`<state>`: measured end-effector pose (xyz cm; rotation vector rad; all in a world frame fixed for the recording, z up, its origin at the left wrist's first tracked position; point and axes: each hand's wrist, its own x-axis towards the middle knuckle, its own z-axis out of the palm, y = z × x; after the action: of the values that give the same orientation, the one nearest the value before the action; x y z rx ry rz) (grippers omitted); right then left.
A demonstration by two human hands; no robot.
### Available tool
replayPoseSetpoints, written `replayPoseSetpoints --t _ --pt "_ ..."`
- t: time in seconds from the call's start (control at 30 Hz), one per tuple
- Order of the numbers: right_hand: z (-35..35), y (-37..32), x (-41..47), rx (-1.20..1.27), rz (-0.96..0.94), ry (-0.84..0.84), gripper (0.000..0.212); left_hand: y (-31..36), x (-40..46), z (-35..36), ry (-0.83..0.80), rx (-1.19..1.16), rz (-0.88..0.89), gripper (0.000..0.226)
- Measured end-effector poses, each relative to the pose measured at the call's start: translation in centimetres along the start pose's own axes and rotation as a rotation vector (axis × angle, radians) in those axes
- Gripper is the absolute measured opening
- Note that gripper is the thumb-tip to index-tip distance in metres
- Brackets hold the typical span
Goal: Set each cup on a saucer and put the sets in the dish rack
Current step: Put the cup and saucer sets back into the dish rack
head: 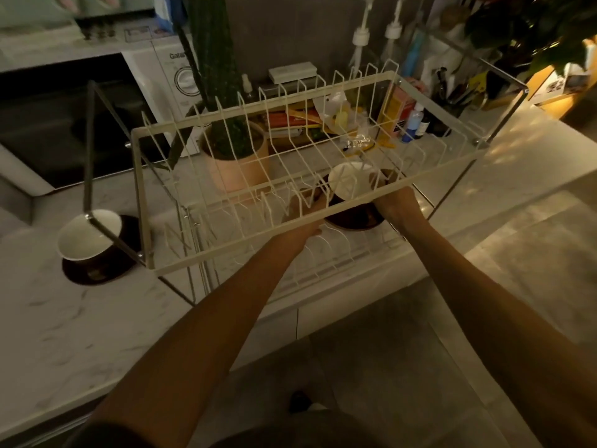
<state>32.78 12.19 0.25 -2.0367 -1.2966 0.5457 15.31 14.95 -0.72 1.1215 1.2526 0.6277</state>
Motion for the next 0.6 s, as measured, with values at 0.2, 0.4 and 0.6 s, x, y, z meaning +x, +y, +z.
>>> replayPoseSetpoints --t 0.2,0.4,0.6 --pt "0.5 -0.9 -1.7 -0.387 -0.067 0.121 0.04 0.6 -2.0 -1.8 0.002 0.474 0.135 0.043" --pt "2.6 -5.9 -6.9 -0.706 -0.439 0.06 0.043 -1.4 -6.8 -5.4 0.017 1.041 0.407 0.053" --pt "4.6 -9.9 -12.5 -0.738 -0.526 -0.366 0.047 -4.3 -14.0 -10.3 -0.099 1.428 0.452 0.06"
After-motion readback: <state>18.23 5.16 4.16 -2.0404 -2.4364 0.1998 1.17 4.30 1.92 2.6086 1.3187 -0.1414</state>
